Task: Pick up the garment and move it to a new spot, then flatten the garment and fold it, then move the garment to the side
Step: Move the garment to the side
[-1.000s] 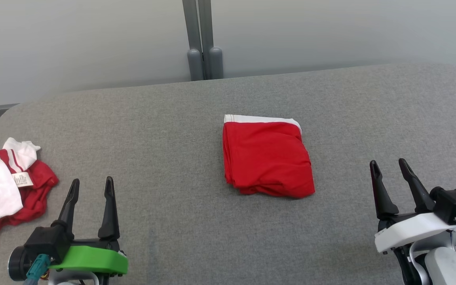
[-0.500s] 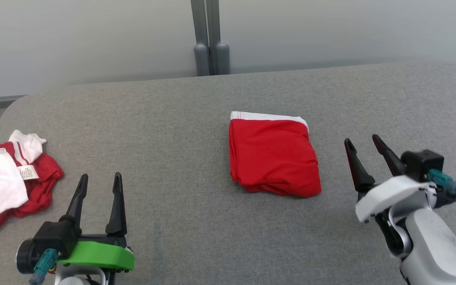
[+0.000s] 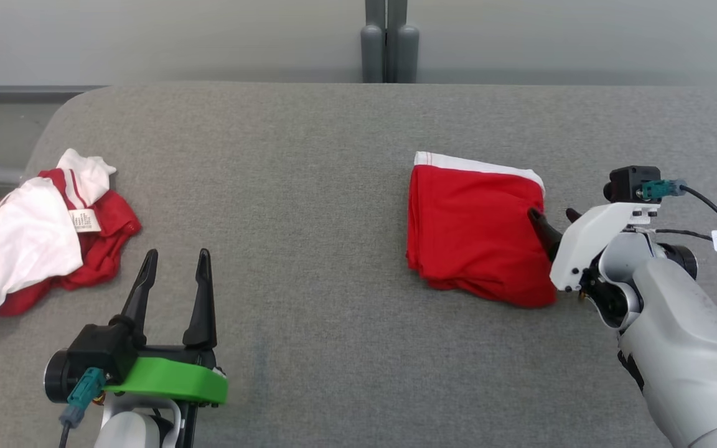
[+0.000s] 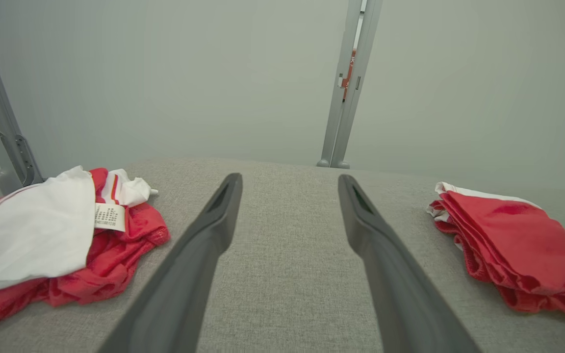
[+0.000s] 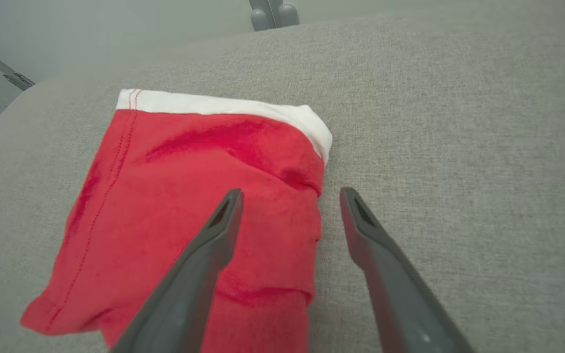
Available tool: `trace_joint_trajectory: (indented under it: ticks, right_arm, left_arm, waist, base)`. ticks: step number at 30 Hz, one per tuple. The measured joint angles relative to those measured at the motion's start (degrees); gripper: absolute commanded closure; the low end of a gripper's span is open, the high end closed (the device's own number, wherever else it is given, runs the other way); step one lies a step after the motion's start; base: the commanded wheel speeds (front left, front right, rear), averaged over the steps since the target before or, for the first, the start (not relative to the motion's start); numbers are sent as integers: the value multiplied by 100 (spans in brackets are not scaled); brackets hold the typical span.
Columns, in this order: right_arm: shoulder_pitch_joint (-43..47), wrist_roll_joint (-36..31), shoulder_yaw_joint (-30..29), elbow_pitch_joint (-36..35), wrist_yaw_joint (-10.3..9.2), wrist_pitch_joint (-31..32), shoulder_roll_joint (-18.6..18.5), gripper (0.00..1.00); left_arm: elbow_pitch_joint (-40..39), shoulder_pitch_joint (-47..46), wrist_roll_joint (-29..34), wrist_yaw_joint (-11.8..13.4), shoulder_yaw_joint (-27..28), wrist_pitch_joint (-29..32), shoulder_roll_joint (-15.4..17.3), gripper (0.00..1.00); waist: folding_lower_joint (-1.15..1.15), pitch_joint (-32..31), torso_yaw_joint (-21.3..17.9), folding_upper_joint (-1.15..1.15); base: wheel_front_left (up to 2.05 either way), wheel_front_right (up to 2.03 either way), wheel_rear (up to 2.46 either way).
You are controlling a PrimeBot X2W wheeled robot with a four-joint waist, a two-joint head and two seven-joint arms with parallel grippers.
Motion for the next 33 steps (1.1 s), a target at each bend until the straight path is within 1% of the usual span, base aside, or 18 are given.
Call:
trace_joint_trajectory:
  ticks: [5,8,11,12,13,14,18,24,28,33]
  right_arm:
    - [-171,82,-110,648,-1,225,18,0]
    - [-207,230,-65,827,-1,270,157,0]
    - [-236,398,-5,882,-1,263,177,0]
    - [-246,432,26,896,-1,230,172,34]
    - [-247,460,59,902,-1,167,172,72]
    - [-247,485,86,907,-1,109,171,100]
    - [-247,576,208,916,-1,-204,157,100]
    - [-262,664,337,915,-1,-598,31,100]
    - [-263,721,487,857,-1,-733,-77,100]
    - [-242,867,682,728,-1,-795,-147,100]
  left_arm:
    - [34,-48,-16,0,10,0,-4,0]
    - [38,-95,-21,0,31,0,-5,0]
    - [57,-105,-20,0,34,0,-8,0]
    - [62,-105,-16,0,36,0,-8,0]
    - [64,-107,-13,0,35,0,-8,0]
    - [64,-108,-12,1,32,0,-8,0]
    - [73,-110,-4,1,-35,0,-7,0]
    - [-22,-119,-13,0,-349,0,32,0]
    - [-75,-175,-13,0,-502,0,86,0]
    - [-88,-233,-22,0,-703,0,109,0]
  waist:
    - [0,163,210,0]
    - [0,247,300,0]
    - [0,295,357,0]
    - [0,300,363,0]
    - [0,298,358,0]
    - [0,293,350,0]
    - [0,250,275,0]
    - [0,157,47,0]
    - [0,113,-208,0]
    - [0,85,-644,0]
  base:
    - [0,0,0]
    - [0,0,0]
    - [0,0,0]
    - [0,0,0]
    - [0,0,0]
    - [0,0,0]
    - [0,0,0]
    - [0,0,0]
    - [0,0,0]
    - [0,0,0]
